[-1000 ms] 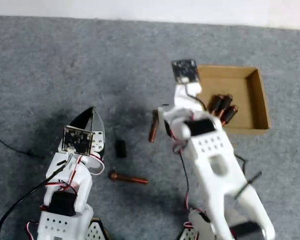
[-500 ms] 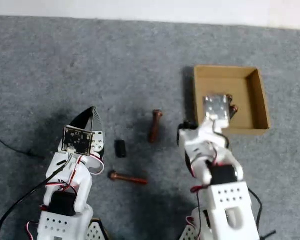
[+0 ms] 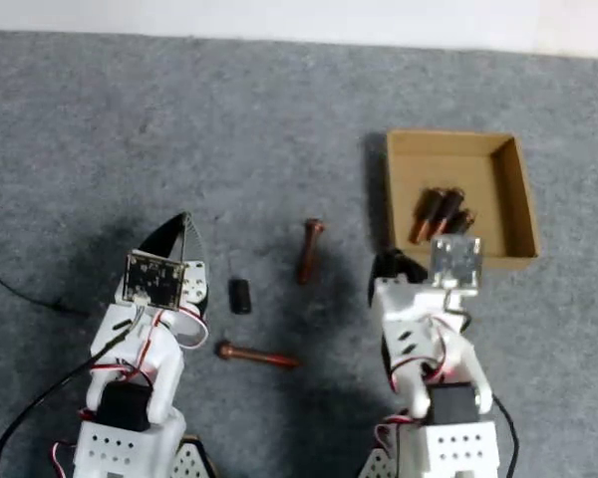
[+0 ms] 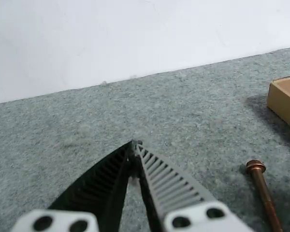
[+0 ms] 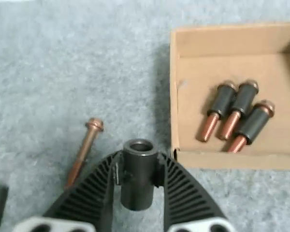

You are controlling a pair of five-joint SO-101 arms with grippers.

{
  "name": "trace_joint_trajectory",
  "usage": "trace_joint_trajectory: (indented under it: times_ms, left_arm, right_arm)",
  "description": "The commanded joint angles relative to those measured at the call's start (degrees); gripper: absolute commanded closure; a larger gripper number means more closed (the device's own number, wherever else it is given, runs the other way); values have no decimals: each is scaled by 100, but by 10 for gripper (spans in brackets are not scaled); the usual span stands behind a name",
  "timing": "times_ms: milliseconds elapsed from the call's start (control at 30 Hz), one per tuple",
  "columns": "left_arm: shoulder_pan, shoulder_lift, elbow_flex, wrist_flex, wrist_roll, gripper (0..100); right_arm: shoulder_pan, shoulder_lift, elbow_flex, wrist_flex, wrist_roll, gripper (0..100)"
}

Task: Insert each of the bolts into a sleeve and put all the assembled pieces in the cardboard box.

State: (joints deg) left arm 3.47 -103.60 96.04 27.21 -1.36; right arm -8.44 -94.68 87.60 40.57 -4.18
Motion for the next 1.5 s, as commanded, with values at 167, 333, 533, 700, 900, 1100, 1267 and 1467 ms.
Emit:
trace_joint_trajectory:
  times_ms: [167,333,533,700,900,1100,1267,1467]
  left_arm:
    - [66,-75,92,-158,9,990]
    - [110,-75,92,-158,9,990]
    - [338,-66,92,-149,-18,990]
    - [303,-31,-321,-88,26,993]
    - [347,-22,-822,475,255,993]
    - [347,1015,-1297,466,316,990]
    - [681,3556,-2281,132,334,989]
    - [1402,6343,-3196,-571,325,980]
  right_arm:
    - [40,-1068,523,-127,62,994]
    - [48,-1024,585,-127,62,994]
    - [48,-1024,593,-119,62,994]
    - [48,-1024,602,-119,62,994]
    - [13,-1024,822,-180,62,994]
    - [13,-1024,866,-330,62,994]
    - [13,-1024,866,-338,62,994]
    - [31,-1024,875,-338,62,994]
